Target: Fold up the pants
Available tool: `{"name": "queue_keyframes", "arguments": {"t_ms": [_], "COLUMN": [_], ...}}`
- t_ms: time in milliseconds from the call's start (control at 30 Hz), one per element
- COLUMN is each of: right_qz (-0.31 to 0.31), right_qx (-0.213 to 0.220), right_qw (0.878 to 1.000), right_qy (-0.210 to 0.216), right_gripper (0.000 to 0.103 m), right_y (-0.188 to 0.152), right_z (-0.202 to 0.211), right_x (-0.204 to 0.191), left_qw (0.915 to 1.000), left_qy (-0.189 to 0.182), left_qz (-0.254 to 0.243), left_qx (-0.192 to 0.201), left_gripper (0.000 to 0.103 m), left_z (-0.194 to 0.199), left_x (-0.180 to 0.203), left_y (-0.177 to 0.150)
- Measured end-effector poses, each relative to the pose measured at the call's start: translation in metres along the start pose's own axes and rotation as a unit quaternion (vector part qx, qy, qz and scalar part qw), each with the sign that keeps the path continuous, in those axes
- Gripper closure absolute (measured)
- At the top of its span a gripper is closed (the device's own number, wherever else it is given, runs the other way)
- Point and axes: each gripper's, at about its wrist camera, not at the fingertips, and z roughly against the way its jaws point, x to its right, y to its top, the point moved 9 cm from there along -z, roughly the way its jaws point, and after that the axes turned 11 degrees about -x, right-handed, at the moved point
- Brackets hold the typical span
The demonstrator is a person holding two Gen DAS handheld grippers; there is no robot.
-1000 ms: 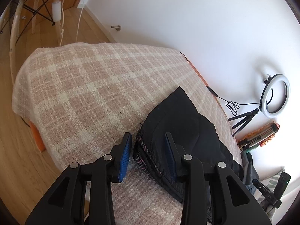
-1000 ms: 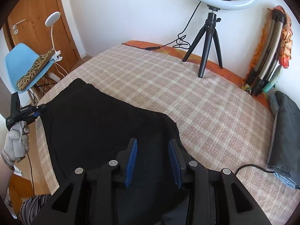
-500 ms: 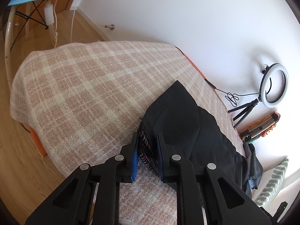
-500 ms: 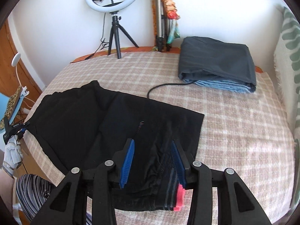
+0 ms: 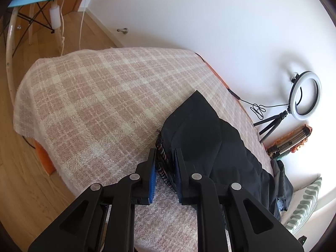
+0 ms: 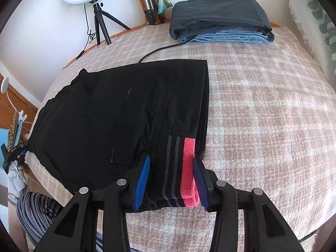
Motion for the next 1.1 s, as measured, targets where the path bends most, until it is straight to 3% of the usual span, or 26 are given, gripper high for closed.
{"name": "queue_keyframes", "arguments": {"t_ms": [33, 167, 233, 300, 367, 400, 433, 633, 767, 900, 1100], "right_qz": [0.007, 0.006, 0.016, 0.009, 0.008, 0.009, 0.011, 0.050, 0.079, 0.099, 0.118], "right_qx": [0.011, 0.029, 0.037, 0.041, 0.045, 0.050, 0.051, 0.059, 0.060, 0.060, 0.045], "right_qw": [1.000, 0.999, 0.997, 0.998, 0.999, 0.998, 0.998, 0.997, 0.995, 0.993, 0.989], "right_qy": [-0.009, -0.032, -0.070, -0.043, -0.028, -0.023, -0.019, 0.006, 0.018, 0.031, 0.072], "right_gripper": [0.096, 0.103, 0.103, 0.103, 0.095, 0.081, 0.073, 0.067, 0.064, 0.063, 0.062], "right_y": [0.001, 0.005, 0.006, 0.008, 0.009, 0.010, 0.012, 0.020, 0.023, 0.030, 0.045], "right_z": [0.005, 0.021, 0.026, 0.032, 0.038, 0.041, 0.043, 0.050, 0.053, 0.053, 0.049], "right_x": [0.000, 0.015, 0.021, 0.018, 0.012, 0.008, 0.003, -0.040, -0.069, -0.092, -0.128], "left_qw": [1.0000, 1.0000, 0.9996, 0.9981, 0.9964, 0.9963, 0.9966, 0.9970, 0.9984, 0.9991, 0.9976], "left_qy": [-0.001, -0.005, -0.013, -0.035, -0.048, -0.052, -0.051, -0.050, -0.027, -0.008, -0.006], "left_qz": [0.000, 0.008, 0.025, 0.050, 0.068, 0.068, 0.064, 0.058, 0.049, 0.033, -0.039], "left_qx": [0.002, 0.004, 0.000, -0.004, -0.014, -0.013, -0.013, -0.007, 0.012, 0.026, 0.058], "left_gripper": [0.089, 0.087, 0.073, 0.067, 0.064, 0.061, 0.060, 0.059, 0.064, 0.097, 0.097], "left_z": [0.001, 0.006, 0.008, 0.009, 0.008, 0.008, 0.007, -0.004, -0.010, -0.014, 0.000], "left_x": [0.000, -0.004, -0.008, -0.011, -0.011, -0.009, -0.006, 0.007, 0.012, 0.017, 0.050], "left_y": [0.000, -0.002, -0.004, -0.008, -0.012, -0.013, -0.014, -0.006, 0.001, 0.006, 0.011]}}
